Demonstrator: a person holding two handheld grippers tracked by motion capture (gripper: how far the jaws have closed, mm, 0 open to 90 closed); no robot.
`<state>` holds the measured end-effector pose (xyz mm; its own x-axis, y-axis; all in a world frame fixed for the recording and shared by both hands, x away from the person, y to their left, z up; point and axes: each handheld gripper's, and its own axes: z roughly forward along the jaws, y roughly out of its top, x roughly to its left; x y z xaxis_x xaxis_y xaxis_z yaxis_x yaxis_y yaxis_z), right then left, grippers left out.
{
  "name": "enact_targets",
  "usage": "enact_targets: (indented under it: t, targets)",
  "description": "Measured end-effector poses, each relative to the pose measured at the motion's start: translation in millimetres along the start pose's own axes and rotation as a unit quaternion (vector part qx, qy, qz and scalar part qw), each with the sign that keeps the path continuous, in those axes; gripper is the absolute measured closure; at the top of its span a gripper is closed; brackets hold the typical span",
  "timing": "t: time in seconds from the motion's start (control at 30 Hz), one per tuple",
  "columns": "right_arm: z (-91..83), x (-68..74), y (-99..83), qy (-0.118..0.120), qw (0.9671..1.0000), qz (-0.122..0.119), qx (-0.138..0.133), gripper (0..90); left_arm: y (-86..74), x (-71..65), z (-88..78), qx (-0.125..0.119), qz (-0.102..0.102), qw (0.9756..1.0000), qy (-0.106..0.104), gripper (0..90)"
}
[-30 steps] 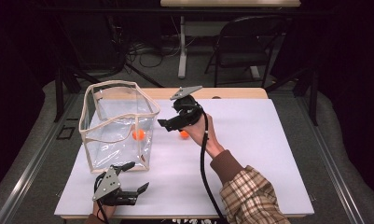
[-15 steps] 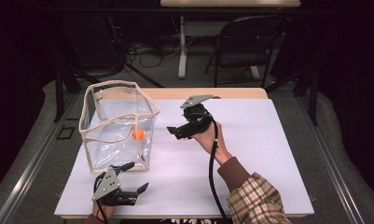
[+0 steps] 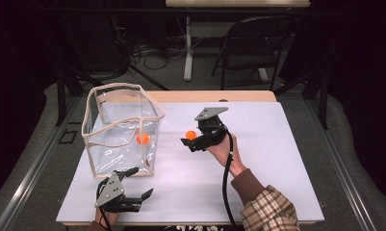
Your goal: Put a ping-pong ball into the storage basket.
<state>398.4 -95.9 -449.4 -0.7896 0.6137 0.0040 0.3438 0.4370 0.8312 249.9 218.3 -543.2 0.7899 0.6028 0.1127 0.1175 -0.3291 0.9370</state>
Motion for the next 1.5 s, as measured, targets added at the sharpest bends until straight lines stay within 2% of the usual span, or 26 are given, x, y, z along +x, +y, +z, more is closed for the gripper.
enact_targets:
  t: [0.33,0.63,1.2,1.5]
  targets:
    - [0.1,-3.5,-18.6,-0.013,0.9998,-0.003,0.015,4.5,-0.1,-0.3,-0.6,0.002,0.0,1.0,0.001,15.9]
    - [3.5,-8.9,-32.1,-0.021,0.9996,0.004,0.016,3.9,-0.7,-0.3,-1.9,0.001,-0.002,1.0,0.003,15.9]
    - [14.7,-17.5,-44.6,-0.038,0.9988,0.012,0.028,3.2,-0.3,-0.2,-0.8,0.002,0.0,1.0,0.002,15.9]
    - [22.7,-19.8,-44.2,-0.046,0.9983,0.012,0.034,3.2,0.6,-0.3,1.1,0.002,0.001,1.0,-0.001,15.9]
